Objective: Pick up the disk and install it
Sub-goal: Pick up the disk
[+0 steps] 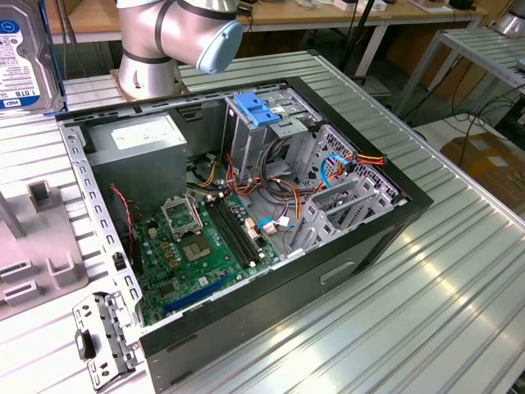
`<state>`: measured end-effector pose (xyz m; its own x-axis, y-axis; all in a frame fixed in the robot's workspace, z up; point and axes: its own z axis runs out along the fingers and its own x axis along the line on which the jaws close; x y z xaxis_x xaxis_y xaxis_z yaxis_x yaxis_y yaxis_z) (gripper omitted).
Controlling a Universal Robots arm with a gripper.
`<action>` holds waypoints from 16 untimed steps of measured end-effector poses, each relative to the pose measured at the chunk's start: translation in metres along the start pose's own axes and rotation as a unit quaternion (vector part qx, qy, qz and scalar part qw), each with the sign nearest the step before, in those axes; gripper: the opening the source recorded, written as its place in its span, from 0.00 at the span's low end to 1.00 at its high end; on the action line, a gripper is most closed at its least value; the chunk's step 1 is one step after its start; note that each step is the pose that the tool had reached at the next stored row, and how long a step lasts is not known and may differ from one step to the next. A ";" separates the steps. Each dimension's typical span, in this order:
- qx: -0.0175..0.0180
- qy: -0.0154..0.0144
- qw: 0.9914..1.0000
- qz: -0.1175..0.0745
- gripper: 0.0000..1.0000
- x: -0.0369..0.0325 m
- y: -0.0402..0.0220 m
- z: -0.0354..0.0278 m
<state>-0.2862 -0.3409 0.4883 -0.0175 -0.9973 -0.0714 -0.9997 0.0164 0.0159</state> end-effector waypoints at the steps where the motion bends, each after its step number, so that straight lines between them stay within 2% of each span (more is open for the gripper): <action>1: 0.000 0.000 1.000 0.000 0.37 0.0002 -0.0004 0.0000; 9: 0.000 0.000 1.000 0.000 0.37 0.0026 -0.0045 0.0000; 16: 0.000 0.000 1.000 0.000 0.37 0.0049 -0.0113 0.0000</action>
<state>-0.2750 -0.3459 0.4877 -0.0175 -0.9973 -0.0714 -0.9997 0.0164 0.0160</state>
